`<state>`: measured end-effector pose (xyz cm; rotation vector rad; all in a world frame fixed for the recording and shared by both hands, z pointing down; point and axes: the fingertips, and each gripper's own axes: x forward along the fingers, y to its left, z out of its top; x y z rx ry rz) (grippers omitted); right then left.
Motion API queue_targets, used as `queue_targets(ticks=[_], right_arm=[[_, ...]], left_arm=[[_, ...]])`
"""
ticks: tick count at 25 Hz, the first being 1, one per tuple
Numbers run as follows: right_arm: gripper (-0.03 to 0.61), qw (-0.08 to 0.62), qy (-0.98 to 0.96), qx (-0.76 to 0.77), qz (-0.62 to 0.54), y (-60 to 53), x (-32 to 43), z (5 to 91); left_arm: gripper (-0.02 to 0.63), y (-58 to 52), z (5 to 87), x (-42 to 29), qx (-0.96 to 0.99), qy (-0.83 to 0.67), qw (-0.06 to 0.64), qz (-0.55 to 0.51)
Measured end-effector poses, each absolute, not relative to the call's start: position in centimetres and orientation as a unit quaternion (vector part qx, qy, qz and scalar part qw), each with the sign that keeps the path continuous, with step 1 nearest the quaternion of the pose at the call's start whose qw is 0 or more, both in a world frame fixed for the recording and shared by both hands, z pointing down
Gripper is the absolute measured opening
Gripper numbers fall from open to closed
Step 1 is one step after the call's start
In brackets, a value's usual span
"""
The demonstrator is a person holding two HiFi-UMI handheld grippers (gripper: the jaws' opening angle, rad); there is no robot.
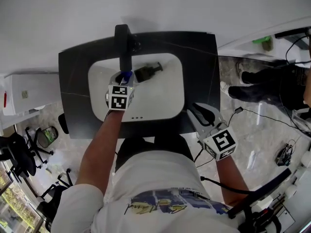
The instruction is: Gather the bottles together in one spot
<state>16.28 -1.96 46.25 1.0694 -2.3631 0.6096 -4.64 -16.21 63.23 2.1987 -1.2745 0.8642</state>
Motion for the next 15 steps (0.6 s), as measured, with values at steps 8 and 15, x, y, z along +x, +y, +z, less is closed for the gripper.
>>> queue_targets(ticks=[8,15], right_arm=[[0.089,0.229,-0.875,0.372,0.208,-1.1,13.2,45.3],[0.089,0.229,-0.880,0.367,0.197,-0.5,11.5,44.3]], left_arm=[[0.095,-12.9,59.8,-7.3,0.799,-0.488,0.221,0.275],[0.095,-14.1,53.4,-10.0,0.799,-0.522,0.204,0.217]])
